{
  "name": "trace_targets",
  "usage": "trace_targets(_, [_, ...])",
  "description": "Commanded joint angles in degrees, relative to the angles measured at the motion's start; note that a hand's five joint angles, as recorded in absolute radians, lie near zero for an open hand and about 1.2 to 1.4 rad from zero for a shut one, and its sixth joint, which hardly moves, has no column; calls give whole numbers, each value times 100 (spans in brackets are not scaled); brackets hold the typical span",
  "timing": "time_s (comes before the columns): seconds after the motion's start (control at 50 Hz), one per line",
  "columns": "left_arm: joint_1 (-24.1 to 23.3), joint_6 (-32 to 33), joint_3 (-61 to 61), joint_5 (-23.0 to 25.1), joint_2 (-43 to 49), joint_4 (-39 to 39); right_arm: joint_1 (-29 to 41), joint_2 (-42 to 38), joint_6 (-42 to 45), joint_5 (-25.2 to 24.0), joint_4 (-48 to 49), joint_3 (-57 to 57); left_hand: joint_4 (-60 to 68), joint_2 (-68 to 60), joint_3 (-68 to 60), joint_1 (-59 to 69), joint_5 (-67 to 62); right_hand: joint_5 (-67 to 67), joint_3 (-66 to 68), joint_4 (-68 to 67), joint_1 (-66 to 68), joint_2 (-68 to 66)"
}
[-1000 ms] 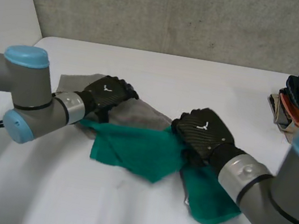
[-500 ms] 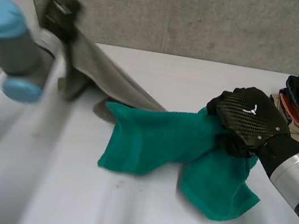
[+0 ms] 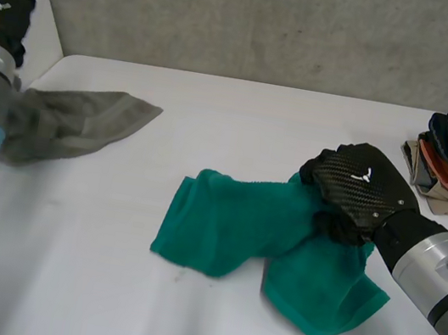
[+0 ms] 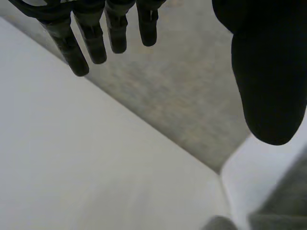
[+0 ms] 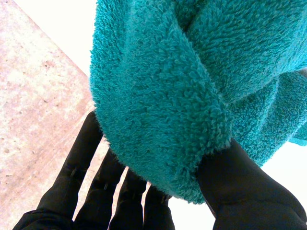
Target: Fold the laundry.
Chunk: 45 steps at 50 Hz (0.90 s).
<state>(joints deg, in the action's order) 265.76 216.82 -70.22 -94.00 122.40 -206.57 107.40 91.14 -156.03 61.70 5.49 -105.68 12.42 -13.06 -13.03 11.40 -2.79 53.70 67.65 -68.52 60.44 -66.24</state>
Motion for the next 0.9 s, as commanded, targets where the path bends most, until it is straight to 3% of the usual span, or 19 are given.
trace_targets(0.02, [-541, -87, -543, 320, -198, 739, 0, -8, -7, 0, -4, 47, -103, 167, 164, -1, 140, 1630, 1235, -1148, 1956, -1376])
trace_targets(0.08, [-823, -192, -878, 470, -489, 1109, 0, -8, -7, 0, 5, 99, -103, 166, 164, -1, 140, 1630, 1235, -1148, 1956, -1376])
trace_targets(0.18, [-1693, -851, -1555, 690, -849, 1540, 18, -78, -15, -9, 58, 144, -120, 183, 180, -18, 157, 1630, 1235, -1148, 1956, -1376])
trace_targets(0.32, [-2720, -2264, -1986, 1208, -798, 1576, 281, -702, 2, 0, 67, 354, -103, 166, 164, -1, 140, 1630, 1235, -1148, 1956, -1376])
trace_targets(0.46, [-3276, -2627, -1872, 1297, -464, 1304, 668, -1203, 20, -18, 23, 425, -120, 183, 181, -18, 157, 1630, 1235, -1148, 1956, -1376])
trace_targets(0.5, [-3425, -2601, -1802, 1297, -208, 1101, 721, -1265, 98, 8, 5, 390, 870, -806, -809, 972, -833, 1630, 1235, -1148, 1956, -1376])
trace_targets(0.54, [-3478, -2575, -1706, 1288, -77, 1066, 704, -1274, 177, 131, 31, 390, 2881, -2817, -2820, 2982, -2843, 1630, 1235, -1148, 1956, -1376])
trace_targets(0.56, [-3487, -2566, -1549, 1201, 54, 1066, 669, -1265, 178, 140, 40, 407, 5622, -5559, -5562, 5724, -5585, 1586, 1191, -1103, 1911, -1332])
trace_targets(0.58, [-3504, -2574, -1469, 1200, 134, 1075, 642, -1256, 169, 158, 32, 425, 6747, -6683, -6686, 6848, -6709, -279, -674, 762, 46, 533])
trace_targets(0.62, [-3505, -2592, -1345, 1192, 187, 1092, 598, -1160, 143, 167, -12, 477, 6758, -6694, -6697, 6860, -6721, -5370, -5765, 5852, -5044, 5624])
trace_targets(0.74, [-3452, -2548, -1222, 1130, 126, 1294, 274, -686, 99, 184, -529, 785, 6758, -6694, -6697, 6860, -6721, -5370, -5765, 5852, -5044, 5624])
trace_targets(0.9, [-3390, -2548, -1441, 1139, -313, 1576, -975, -693, 186, -44, -2779, 1804, 6758, -6694, -6697, 6860, -6721, -5370, -5765, 5852, -5044, 5624])
